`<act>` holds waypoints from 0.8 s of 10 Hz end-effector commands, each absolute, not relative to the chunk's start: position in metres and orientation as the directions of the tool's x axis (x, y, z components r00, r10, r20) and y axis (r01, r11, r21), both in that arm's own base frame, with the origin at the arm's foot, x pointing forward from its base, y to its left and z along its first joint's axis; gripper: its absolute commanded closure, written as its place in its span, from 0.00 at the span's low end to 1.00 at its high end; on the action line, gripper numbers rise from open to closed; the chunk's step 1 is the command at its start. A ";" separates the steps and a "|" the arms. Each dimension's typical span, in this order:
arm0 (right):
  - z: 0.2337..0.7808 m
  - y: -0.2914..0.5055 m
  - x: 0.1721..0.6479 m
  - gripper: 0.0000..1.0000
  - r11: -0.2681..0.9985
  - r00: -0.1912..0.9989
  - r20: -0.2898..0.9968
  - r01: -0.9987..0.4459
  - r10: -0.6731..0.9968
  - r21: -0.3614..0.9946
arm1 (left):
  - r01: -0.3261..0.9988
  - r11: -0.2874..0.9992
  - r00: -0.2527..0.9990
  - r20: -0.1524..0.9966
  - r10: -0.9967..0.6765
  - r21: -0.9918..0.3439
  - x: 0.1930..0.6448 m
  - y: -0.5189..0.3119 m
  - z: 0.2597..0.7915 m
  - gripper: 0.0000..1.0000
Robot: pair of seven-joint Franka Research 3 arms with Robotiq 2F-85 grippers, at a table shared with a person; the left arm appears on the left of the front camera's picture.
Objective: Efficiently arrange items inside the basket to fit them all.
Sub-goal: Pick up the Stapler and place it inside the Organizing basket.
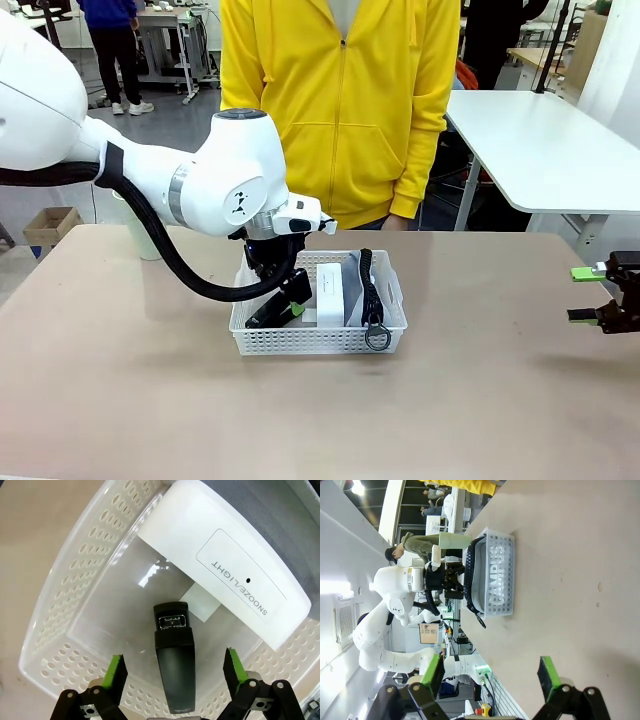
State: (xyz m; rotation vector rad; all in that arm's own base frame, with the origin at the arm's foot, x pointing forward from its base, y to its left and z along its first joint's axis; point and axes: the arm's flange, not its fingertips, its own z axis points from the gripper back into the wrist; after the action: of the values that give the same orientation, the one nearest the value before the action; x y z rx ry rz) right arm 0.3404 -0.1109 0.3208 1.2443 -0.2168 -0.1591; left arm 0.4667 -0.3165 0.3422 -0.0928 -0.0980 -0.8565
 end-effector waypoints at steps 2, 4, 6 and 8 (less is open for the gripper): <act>0.324 -0.111 0.342 0.00 0.300 0.965 0.079 -0.001 -0.250 0.954 | 0.748 0.648 0.664 0.163 -0.730 -0.147 0.463 -0.288 0.381 0.00; 0.324 -0.111 0.342 0.00 0.300 0.965 0.079 -0.001 -0.250 0.954 | 0.676 0.656 0.733 0.222 -0.643 -0.335 0.446 -0.222 0.439 0.00; 0.324 -0.111 0.342 0.00 0.300 0.965 0.079 -0.001 -0.250 0.954 | 0.556 0.589 0.821 0.277 -0.500 -0.586 0.411 -0.115 0.483 0.00; 0.324 -0.111 0.342 0.00 0.300 0.965 0.079 -0.001 -0.250 0.954 | 0.464 0.523 0.886 0.365 -0.286 -0.715 0.378 -0.018 0.492 0.00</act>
State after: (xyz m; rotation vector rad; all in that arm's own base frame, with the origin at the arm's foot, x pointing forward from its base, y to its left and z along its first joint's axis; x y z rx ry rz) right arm 0.3403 -0.1106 0.3204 1.2449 -0.2152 -0.1595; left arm 0.3858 -0.0593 0.5067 -0.8664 -0.1602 -0.5648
